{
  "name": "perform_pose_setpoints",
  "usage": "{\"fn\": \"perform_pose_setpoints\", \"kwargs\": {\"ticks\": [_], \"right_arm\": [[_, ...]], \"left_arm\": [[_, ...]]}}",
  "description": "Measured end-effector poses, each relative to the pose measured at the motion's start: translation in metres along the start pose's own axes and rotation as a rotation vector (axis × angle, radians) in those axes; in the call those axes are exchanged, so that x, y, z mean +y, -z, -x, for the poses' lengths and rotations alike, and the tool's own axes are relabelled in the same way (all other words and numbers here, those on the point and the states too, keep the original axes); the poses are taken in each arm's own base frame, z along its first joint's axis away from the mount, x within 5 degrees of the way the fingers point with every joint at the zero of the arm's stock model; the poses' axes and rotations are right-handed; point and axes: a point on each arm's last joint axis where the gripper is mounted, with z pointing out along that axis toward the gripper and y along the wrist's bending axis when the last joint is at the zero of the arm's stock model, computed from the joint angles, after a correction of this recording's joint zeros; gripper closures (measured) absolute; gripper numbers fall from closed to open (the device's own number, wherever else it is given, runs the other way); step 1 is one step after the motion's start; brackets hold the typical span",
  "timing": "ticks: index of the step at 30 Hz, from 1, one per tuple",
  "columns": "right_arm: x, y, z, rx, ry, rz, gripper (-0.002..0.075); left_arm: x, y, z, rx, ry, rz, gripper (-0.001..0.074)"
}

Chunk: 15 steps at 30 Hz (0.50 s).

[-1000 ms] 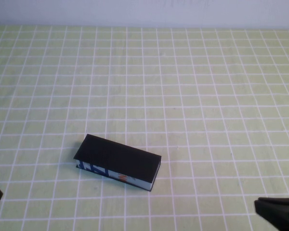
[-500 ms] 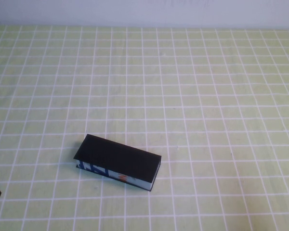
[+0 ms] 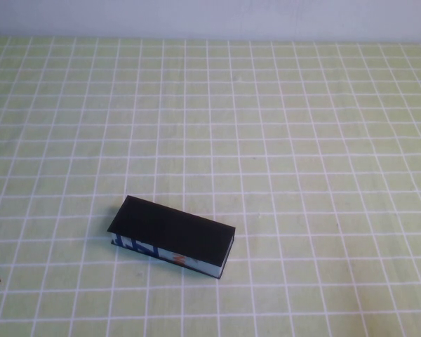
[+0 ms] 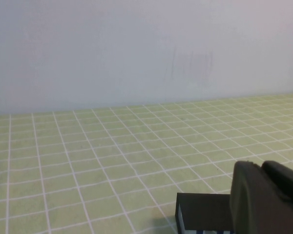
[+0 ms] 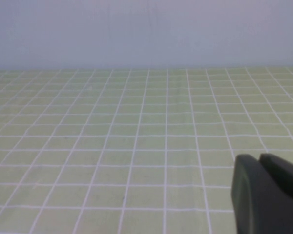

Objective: Return glasses to glasses case

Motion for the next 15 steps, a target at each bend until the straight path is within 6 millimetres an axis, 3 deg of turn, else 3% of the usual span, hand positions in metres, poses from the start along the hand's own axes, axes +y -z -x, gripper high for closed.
{"fn": "perform_pose_setpoints", "kwargs": {"ticks": [8, 15], "right_arm": [[0.001, 0.0, -0.002, 0.022, -0.027, 0.013, 0.0737], [0.0, 0.002, -0.018, 0.196, -0.033, 0.0, 0.0737]], "left_arm": [[0.0, 0.0, 0.0, 0.0, 0.0, 0.002, 0.0737], [0.001, 0.0, 0.0, -0.001, 0.0, 0.008, 0.0737]]}}
